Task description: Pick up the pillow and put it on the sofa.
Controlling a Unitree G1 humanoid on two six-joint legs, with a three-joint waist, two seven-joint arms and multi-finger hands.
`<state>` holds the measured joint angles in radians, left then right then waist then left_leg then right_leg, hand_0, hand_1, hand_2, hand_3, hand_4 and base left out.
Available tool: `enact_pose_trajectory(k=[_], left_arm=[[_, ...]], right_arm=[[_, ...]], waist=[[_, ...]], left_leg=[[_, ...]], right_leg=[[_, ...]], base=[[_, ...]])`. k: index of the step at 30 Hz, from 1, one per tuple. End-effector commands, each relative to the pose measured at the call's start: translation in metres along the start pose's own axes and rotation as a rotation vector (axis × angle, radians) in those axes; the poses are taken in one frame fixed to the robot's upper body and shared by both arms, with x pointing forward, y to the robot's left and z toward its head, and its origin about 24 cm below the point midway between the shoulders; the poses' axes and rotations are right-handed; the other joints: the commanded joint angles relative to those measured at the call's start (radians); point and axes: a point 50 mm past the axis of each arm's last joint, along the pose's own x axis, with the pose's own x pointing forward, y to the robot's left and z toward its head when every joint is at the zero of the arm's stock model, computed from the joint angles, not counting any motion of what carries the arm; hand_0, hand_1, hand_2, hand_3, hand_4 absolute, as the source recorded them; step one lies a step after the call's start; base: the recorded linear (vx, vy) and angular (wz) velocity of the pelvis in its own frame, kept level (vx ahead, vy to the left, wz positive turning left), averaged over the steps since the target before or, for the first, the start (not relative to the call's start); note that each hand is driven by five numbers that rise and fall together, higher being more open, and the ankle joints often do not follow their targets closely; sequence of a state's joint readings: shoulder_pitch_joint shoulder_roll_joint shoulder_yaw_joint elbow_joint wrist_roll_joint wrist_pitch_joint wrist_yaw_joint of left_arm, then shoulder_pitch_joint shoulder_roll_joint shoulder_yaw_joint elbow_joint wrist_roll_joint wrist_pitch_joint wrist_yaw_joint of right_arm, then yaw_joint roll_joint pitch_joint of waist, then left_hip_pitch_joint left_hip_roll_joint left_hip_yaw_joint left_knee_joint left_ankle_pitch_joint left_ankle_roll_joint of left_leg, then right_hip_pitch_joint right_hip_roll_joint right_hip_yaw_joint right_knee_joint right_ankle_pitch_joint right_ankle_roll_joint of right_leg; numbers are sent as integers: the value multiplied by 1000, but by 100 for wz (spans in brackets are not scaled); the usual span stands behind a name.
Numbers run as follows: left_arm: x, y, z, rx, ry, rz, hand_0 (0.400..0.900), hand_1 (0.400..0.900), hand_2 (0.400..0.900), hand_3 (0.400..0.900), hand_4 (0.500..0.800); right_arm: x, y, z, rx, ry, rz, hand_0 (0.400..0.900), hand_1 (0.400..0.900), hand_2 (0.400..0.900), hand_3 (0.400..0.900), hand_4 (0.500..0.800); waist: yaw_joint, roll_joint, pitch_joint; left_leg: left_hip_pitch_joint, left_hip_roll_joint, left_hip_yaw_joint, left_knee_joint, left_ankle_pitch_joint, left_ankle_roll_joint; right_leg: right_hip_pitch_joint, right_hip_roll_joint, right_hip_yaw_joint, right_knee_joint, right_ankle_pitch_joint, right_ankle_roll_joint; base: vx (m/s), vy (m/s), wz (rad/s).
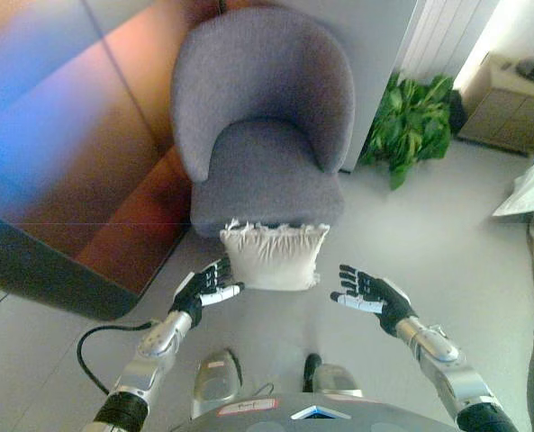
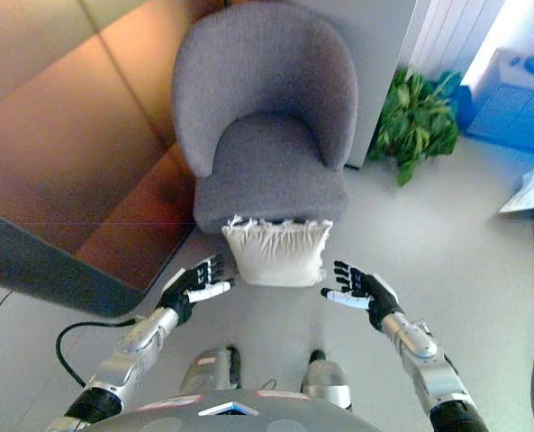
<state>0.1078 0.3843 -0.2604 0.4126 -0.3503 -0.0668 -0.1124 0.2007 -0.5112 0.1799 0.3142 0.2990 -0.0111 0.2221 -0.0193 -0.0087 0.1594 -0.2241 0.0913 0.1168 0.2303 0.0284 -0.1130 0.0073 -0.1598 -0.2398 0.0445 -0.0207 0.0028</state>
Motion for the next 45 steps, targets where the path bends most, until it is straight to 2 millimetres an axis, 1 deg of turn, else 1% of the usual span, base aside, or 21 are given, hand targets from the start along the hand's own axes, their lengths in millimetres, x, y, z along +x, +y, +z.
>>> enact_pose_trajectory(k=[1,4,5,6,7,9,10,11,12,15,17,18,19,21,23,24,27,30,34,37,45], left_arm=[[2,12,53,22,-259,39,900,900,900,900,800],[0,15,55,11,-267,52,900,900,900,900,800],[-1,15,54,12,-269,55,900,900,900,900,800],[3,15,59,29,-278,61,900,900,900,900,800],[3,15,59,30,-278,61,900,900,900,900,800],[5,16,70,79,-303,58,900,900,900,900,800],[5,16,70,79,-303,58,900,900,900,900,800],[10,18,78,111,-308,71,900,900,900,900,800],[10,19,83,123,-322,69,900,900,900,900,800],[10,20,91,141,-347,88,900,900,900,900,800],[11,23,98,143,-378,115,900,900,900,900,800],[11,23,99,142,-379,115,900,900,900,900,800],[16,17,112,156,-433,119,900,900,900,900,800],[26,9,131,166,-493,112,900,900,900,900,800],[31,5,153,185,-552,124,900,900,900,900,800],[32,5,160,186,-571,129,900,900,900,900,800],[31,0,165,159,-607,144,900,900,900,900,800],[31,-9,169,118,-634,109,900,900,900,900,800],[30,-24,183,106,-689,34,900,900,900,900,800],[34,-29,206,81,-750,49,900,900,900,900,800],[40,-50,267,112,-904,101,900,900,900,900,800]], right_arm=[[10,-4,53,-112,-239,11,900,900,900,900,800],[14,1,56,-100,-248,25,900,900,900,900,800],[14,2,52,-86,-241,20,900,900,900,900,800],[17,6,49,-54,-231,22,900,900,900,900,800],[17,6,49,-54,-231,21,900,900,900,900,800],[23,14,51,-43,-235,41,900,900,900,900,800],[23,14,51,-43,-235,41,900,900,900,900,800],[31,20,60,-44,-258,50,900,900,900,900,800],[33,21,65,-49,-274,51,900,900,900,900,800],[36,24,82,-180,-317,47,900,900,900,900,800],[35,16,98,-376,-359,-17,900,900,900,900,800],[35,16,98,-378,-360,-17,900,900,900,900,800],[38,4,116,-592,-385,-111,900,900,900,900,800],[45,-7,142,-777,-435,-204,900,900,900,900,800],[43,-9,170,-864,-509,-259,900,900,900,900,800],[42,-14,176,-893,-523,-296,900,900,900,900,800],[40,-13,186,-939,-561,-329,900,900,900,900,800],[38,-29,196,-1030,-547,-389,900,900,900,900,800],[28,-47,217,-1147,-579,-490,900,900,900,900,800],[32,-43,239,-1203,-622,-527,900,900,900,900,800],[35,-47,288,-1212,-721,-749,900,900,900,900,800]], waist=[[41,23,-10],[51,17,-33],[55,9,-50],[63,-19,-69],[64,-18,-71],[70,-58,-75],[71,-57,-78],[52,-62,-56],[45,-49,-47],[34,-38,-12],[29,-39,6],[27,-37,9],[28,-41,43],[28,-54,87],[9,-73,113],[5,-80,121],[29,-81,134],[26,-38,178],[2,17,238],[-6,27,262],[-26,31,307]], left_leg=[[-164,-7,2,-68,168,-1],[-136,-12,7,-56,140,33],[-150,-20,12,-13,110,47],[-136,-33,3,42,59,68],[-138,-32,3,39,62,69],[-107,-65,0,68,-9,125],[-109,-64,1,64,-5,126],[-58,-90,-2,46,-34,163],[-30,-89,-3,25,-37,176],[54,-91,12,-31,-60,195],[85,-85,1,-62,-64,177],[87,-83,-1,-63,-64,176],[75,-68,-28,-46,-76,142],[37,-43,-72,4,-111,87],[-6,-14,-113,38,-126,51],[-28,3,-135,62,-135,39],[-79,5,-156,92,-141,21],[-112,33,-202,68,-97,-1],[-204,63,-161,78,-36,-21],[-260,75,-136,73,-27,-23],[-527,48,-135,234,-84,-17]], right_leg=[[180,84,-2,-80,-45,72],[204,66,8,-73,-79,85],[234,48,8,-60,-106,90],[247,-3,5,9,-146,100],[244,-2,5,10,-144,100],[131,-71,21,302,-53,109],[126,-71,22,302,-50,109],[32,-89,43,511,79,111],[-6,-86,36,591,111,112],[-110,-121,-16,692,83,119],[-160,-133,-50,579,36,110],[-155,-131,-53,576,36,109],[-177,-171,-43,416,45,125],[-198,-228,13,138,129,163],[-236,-266,82,2,246,206],[-249,-267,116,6,284,223],[-261,-270,33,43,235,230],[-307,-253,-2,148,164,210],[-360,-259,-53,245,105,201],[-476,-245,-16,291,102,197],[-738,-269,58,436,77,207]], base=[[273,137,-46],[240,124,-23],[489,189,6],[481,191,6],[561,224,14],[332,181,24],[237,237,36],[240,248,25],[332,327,22],[269,124,-9],[238,-61,3],[166,-228,22],[106,-332,35],[96,-516,66],[83,-501,89],[127,-439,81],[46,-320,63],[-1,-290,104],[-95,-130,69],[-99,15,-32],[-66,17,-2]])
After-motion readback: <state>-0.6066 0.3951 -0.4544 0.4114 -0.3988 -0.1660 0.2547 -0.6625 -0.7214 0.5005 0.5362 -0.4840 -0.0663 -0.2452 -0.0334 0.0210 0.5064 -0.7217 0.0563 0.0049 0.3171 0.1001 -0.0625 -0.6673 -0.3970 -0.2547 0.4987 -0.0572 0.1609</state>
